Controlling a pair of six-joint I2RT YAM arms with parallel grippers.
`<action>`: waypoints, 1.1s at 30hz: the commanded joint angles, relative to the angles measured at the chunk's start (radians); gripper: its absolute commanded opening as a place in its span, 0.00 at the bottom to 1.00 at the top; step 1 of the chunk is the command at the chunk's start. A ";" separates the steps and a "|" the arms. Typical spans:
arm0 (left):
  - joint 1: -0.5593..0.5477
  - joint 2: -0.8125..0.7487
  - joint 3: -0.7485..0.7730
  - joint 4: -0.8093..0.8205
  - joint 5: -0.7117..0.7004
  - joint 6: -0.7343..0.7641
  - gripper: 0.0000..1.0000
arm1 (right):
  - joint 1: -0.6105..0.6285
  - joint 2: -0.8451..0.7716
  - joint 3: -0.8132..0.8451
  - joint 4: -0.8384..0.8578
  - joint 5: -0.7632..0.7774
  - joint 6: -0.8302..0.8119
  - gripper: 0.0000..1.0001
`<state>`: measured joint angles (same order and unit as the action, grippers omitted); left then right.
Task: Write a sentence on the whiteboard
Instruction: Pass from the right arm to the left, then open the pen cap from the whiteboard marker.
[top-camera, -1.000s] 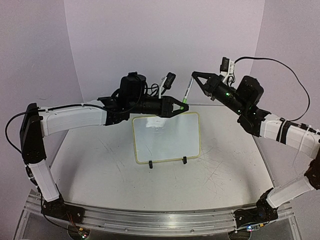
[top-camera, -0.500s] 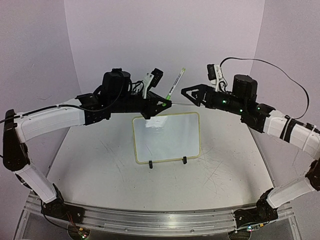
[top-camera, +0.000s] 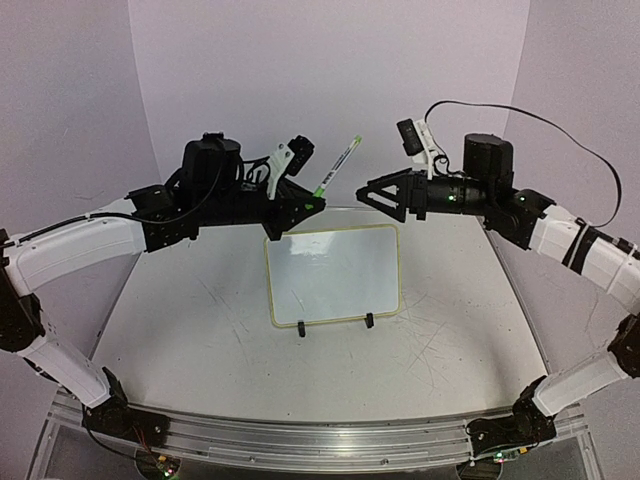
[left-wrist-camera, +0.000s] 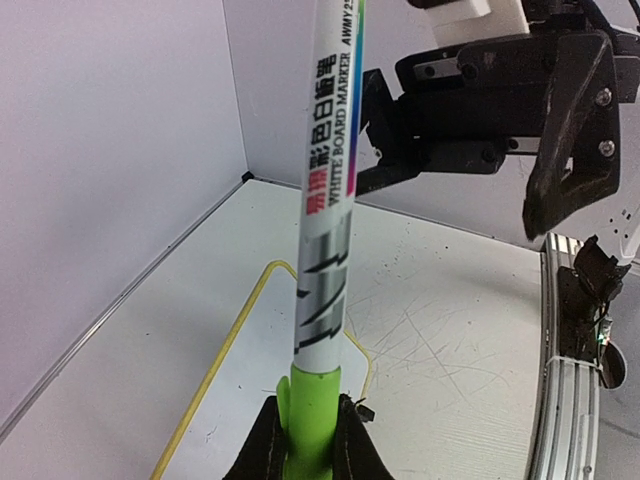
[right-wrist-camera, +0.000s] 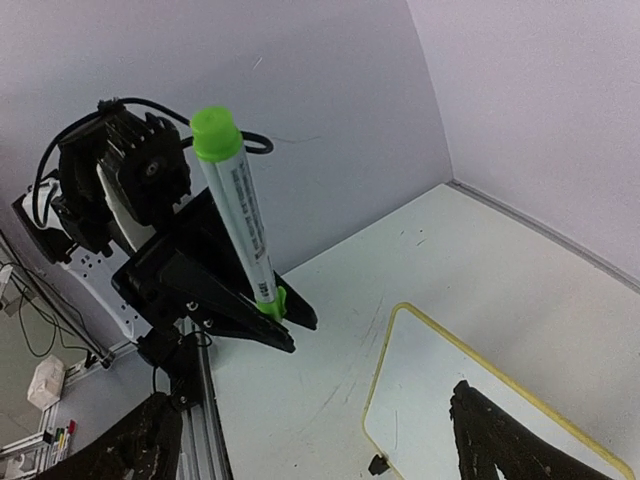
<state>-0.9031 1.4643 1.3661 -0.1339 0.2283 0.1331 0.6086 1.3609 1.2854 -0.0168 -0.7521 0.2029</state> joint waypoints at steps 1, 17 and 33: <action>0.003 -0.037 0.001 -0.004 -0.007 0.039 0.00 | 0.010 0.054 0.059 0.031 -0.117 0.015 0.90; 0.003 -0.009 0.008 -0.027 -0.012 0.049 0.00 | 0.059 0.172 0.101 0.218 -0.135 0.078 0.59; 0.003 0.010 0.023 -0.044 0.025 0.044 0.00 | 0.094 0.184 0.055 0.354 -0.143 0.082 0.29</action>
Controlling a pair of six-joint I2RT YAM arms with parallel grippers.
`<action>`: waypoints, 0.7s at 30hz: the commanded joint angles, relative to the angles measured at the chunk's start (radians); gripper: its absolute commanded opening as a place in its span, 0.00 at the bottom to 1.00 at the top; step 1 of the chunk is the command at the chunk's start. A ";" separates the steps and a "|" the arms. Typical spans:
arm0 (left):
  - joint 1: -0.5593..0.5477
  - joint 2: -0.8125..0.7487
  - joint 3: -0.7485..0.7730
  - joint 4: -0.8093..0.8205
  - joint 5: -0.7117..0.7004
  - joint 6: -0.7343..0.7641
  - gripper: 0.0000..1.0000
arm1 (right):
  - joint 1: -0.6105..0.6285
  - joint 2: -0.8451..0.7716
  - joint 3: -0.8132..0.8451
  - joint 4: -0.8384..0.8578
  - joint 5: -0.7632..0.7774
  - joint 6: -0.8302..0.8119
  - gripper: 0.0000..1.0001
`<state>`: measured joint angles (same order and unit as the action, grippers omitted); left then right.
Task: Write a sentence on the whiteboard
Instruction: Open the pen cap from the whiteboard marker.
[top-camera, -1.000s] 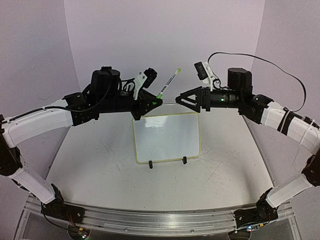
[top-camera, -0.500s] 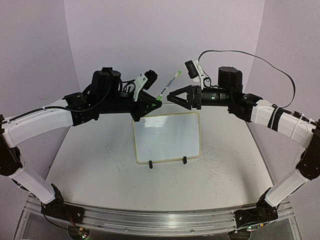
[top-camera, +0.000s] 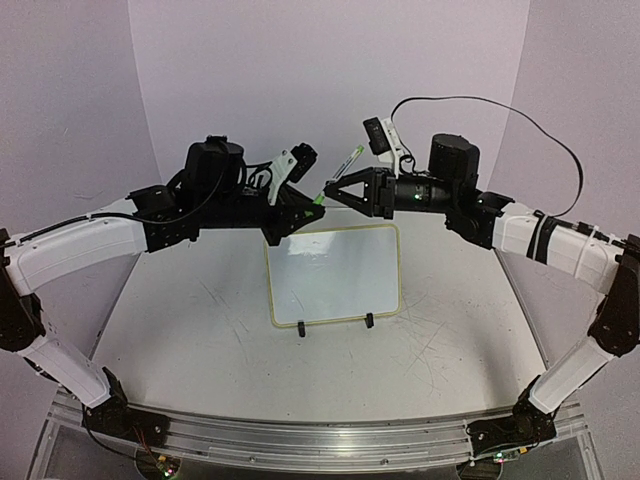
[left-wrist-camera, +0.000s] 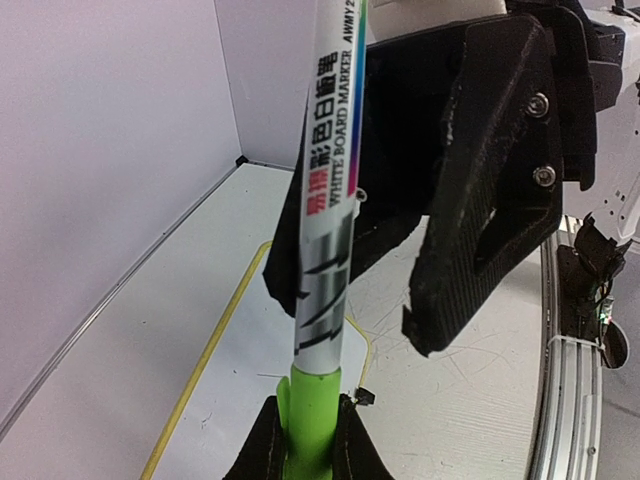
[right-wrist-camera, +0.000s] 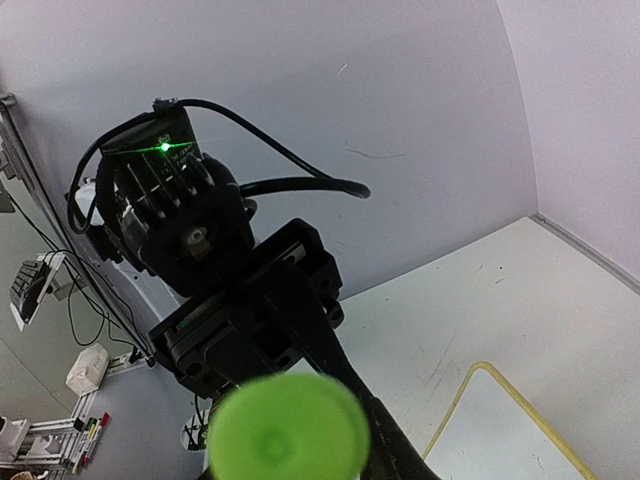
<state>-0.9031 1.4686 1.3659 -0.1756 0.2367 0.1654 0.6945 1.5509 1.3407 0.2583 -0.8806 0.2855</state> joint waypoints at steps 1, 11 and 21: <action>0.003 0.005 0.023 -0.003 0.018 0.011 0.00 | 0.009 -0.007 -0.002 0.079 -0.012 -0.002 0.29; 0.003 0.005 0.028 -0.017 0.028 0.012 0.00 | 0.009 0.003 0.012 0.032 0.027 -0.042 0.26; 0.003 0.007 0.041 -0.048 0.038 0.022 0.00 | 0.010 0.033 0.054 -0.031 -0.014 -0.085 0.27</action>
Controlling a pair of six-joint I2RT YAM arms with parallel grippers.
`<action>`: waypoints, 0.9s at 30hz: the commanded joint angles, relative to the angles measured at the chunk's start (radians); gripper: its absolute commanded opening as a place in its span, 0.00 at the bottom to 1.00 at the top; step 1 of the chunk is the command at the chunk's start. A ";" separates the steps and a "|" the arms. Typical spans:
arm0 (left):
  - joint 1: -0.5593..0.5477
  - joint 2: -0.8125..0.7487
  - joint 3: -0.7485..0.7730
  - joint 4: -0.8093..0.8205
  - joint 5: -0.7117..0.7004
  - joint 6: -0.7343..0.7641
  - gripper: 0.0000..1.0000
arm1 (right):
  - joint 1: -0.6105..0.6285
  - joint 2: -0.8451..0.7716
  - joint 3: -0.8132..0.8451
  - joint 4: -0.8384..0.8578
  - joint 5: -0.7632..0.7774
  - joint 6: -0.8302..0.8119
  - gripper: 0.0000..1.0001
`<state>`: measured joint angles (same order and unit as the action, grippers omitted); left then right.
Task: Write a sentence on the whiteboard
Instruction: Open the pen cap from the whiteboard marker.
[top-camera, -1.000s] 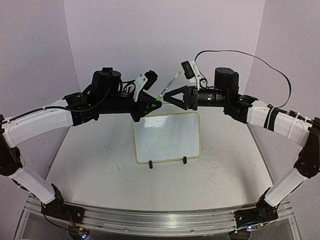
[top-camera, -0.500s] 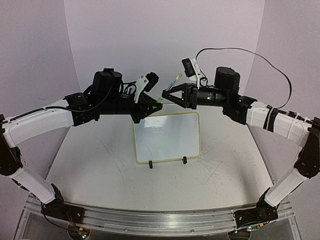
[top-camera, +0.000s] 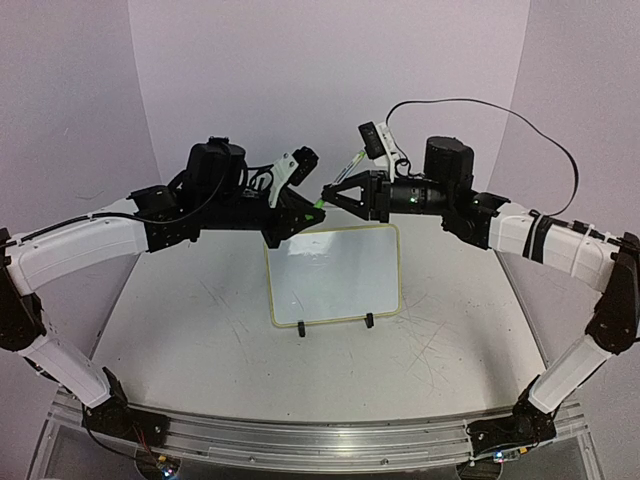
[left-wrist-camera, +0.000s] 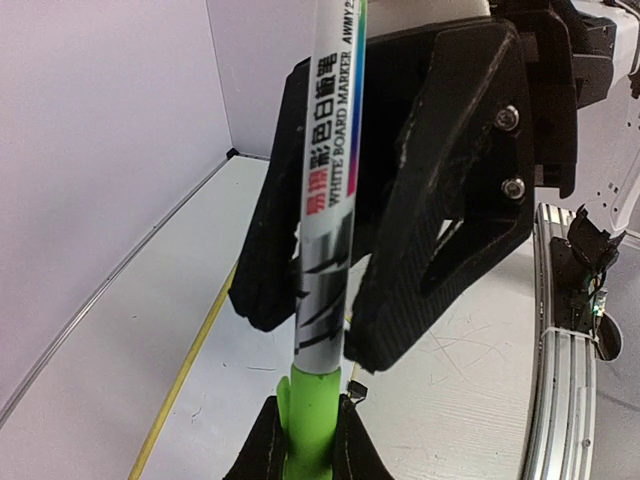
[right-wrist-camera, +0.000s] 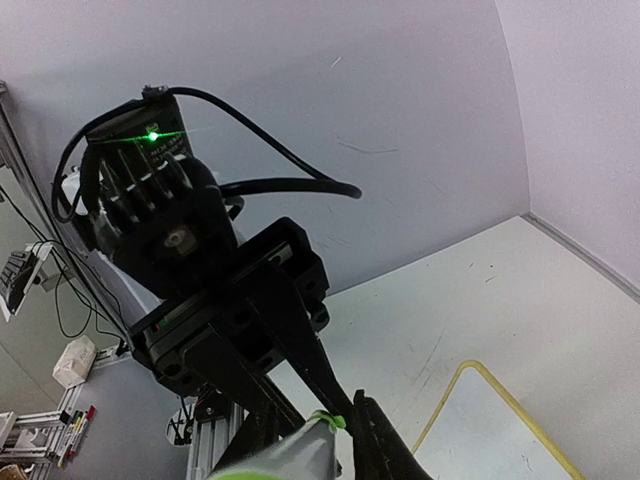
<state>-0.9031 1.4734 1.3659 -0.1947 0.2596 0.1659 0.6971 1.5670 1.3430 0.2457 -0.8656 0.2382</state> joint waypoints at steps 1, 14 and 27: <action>0.003 0.004 0.044 -0.037 0.015 0.026 0.00 | 0.007 0.017 0.057 -0.034 -0.031 -0.051 0.27; 0.003 0.002 0.086 -0.196 -0.006 0.083 0.00 | 0.007 0.024 0.106 -0.216 -0.105 -0.164 0.37; 0.002 0.010 0.110 -0.232 0.006 0.098 0.00 | 0.006 0.080 0.168 -0.302 -0.164 -0.199 0.33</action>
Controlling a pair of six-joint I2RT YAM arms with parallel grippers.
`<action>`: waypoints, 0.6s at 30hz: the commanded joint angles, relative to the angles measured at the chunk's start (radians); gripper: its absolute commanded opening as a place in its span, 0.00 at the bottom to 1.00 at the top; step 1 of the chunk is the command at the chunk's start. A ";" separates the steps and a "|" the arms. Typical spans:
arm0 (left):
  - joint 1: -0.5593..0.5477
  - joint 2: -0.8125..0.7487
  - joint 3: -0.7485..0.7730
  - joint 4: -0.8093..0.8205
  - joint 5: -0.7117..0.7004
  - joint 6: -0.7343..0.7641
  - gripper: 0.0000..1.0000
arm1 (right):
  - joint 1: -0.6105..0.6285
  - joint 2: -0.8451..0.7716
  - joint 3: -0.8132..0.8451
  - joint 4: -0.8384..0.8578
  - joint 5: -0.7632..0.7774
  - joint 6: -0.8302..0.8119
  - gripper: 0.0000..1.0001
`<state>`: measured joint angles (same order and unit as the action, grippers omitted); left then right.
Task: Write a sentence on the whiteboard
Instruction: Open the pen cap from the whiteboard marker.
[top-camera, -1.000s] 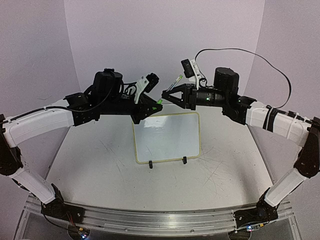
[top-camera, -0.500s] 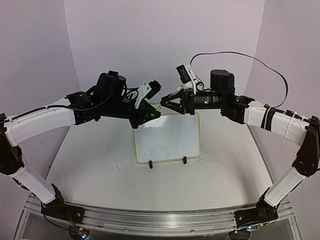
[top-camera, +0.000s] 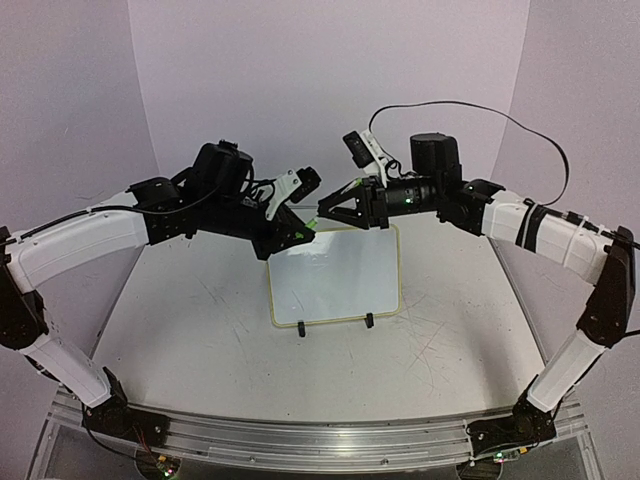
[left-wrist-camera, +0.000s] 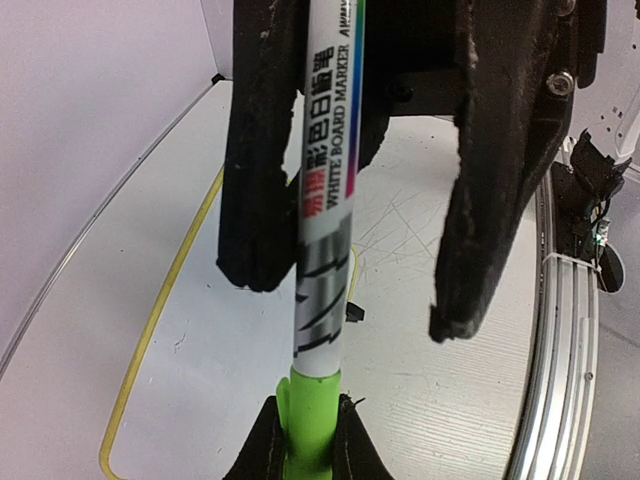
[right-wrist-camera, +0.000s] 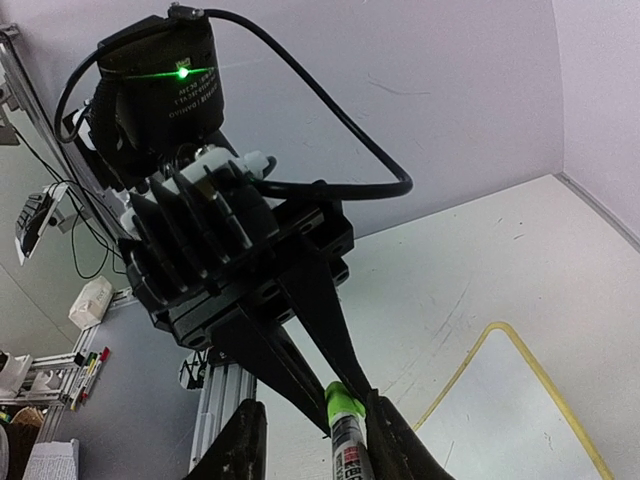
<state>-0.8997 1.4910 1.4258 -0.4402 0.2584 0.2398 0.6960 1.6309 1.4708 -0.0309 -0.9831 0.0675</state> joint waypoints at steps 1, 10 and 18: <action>-0.001 -0.009 0.048 0.013 0.006 0.025 0.00 | 0.008 0.017 0.039 -0.031 -0.050 -0.035 0.32; -0.001 -0.016 0.042 0.013 -0.013 0.029 0.00 | 0.007 0.013 0.029 -0.083 -0.024 -0.065 0.26; -0.001 -0.014 0.037 0.013 -0.008 0.025 0.00 | 0.009 -0.017 -0.012 -0.078 -0.020 -0.113 0.07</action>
<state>-0.9009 1.4910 1.4261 -0.4805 0.2571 0.2557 0.6909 1.6417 1.4727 -0.0977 -0.9710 -0.0120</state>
